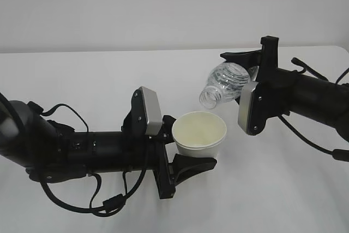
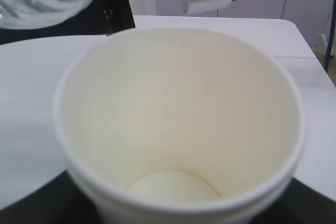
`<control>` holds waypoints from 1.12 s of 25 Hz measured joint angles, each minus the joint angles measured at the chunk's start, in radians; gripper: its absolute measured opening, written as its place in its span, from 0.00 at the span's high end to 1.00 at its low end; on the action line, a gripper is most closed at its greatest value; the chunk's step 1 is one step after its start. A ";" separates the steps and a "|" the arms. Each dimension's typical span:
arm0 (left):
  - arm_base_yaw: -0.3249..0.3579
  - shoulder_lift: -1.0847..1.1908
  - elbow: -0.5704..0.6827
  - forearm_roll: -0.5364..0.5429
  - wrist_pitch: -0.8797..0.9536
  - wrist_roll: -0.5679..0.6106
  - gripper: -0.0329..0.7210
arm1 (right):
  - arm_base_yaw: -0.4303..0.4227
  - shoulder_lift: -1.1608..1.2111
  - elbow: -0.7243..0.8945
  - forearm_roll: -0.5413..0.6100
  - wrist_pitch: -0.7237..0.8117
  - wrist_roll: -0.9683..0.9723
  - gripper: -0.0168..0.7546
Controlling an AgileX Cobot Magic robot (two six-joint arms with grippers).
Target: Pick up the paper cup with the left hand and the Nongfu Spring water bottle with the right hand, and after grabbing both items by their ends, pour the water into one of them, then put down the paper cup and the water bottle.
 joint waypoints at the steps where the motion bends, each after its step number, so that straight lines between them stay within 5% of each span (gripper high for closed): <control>1: 0.000 0.000 0.000 -0.002 0.000 0.000 0.32 | 0.000 0.000 0.000 0.000 0.000 -0.004 0.38; 28: 0.000 0.000 0.000 -0.002 0.000 0.000 0.34 | 0.000 0.000 0.000 0.000 -0.038 -0.134 0.38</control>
